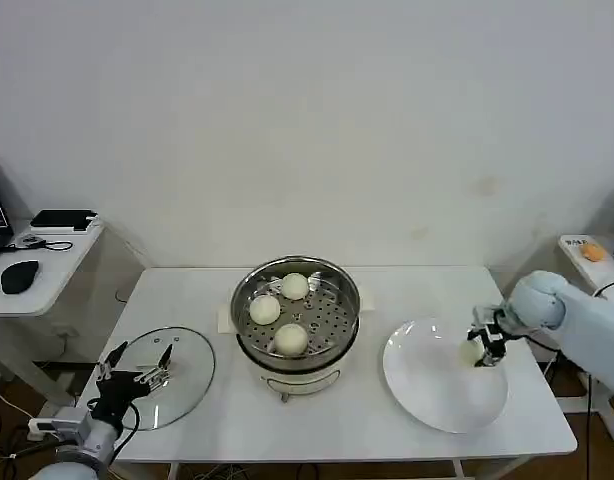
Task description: Take steamed baozi put them in steamer then cover it.
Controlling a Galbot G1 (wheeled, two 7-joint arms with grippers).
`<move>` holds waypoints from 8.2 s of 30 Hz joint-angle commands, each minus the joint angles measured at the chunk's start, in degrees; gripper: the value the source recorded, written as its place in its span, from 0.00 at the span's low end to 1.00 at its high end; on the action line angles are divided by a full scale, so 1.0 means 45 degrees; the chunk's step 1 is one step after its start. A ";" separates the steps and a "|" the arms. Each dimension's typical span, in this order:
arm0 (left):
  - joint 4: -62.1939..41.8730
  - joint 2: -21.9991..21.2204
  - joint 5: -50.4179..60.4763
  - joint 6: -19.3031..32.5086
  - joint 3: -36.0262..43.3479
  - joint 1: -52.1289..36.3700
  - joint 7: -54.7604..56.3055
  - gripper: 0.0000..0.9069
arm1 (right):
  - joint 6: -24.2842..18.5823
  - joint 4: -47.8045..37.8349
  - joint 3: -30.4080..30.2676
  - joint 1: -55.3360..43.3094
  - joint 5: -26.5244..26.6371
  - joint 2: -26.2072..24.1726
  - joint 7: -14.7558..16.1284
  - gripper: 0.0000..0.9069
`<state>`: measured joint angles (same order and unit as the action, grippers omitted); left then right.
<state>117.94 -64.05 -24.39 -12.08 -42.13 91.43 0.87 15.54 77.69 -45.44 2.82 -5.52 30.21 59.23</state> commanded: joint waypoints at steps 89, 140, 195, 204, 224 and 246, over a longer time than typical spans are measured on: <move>-0.0017 0.0151 -0.0073 -0.0075 -0.0074 -0.0497 0.0049 1.00 | 0.5166 -0.0896 -0.4691 -0.5598 0.7803 0.7382 -0.3546 1.00; -0.2141 -0.0390 0.6330 0.2580 0.0513 -0.0932 0.1698 1.00 | -0.5492 0.4202 1.6930 1.4392 0.1720 0.9500 -1.2141 1.00; -0.7915 0.0463 1.9164 0.4093 0.1608 -0.3915 0.1901 1.00 | -0.4401 0.7779 2.1704 2.0267 0.2959 1.1599 -1.1602 1.00; -0.8814 0.0380 1.9190 0.4084 0.1895 -0.4631 0.1964 1.00 | -0.4409 0.7788 2.1687 2.0307 0.2907 1.1646 -1.1577 1.00; -0.7975 0.0032 1.9095 0.4180 0.1578 -0.3917 0.2768 0.00 | -0.4302 0.7857 2.1639 2.0117 0.3143 1.1438 -1.1597 1.00; -0.3200 0.1330 1.7999 0.1487 0.0119 -0.3539 0.1177 0.00 | -0.4228 0.7972 2.1354 2.0453 0.2766 1.1093 -1.0984 1.00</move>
<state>89.45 -61.61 59.53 4.58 -38.92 75.40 14.32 -3.51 113.45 50.92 94.42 7.51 80.84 8.76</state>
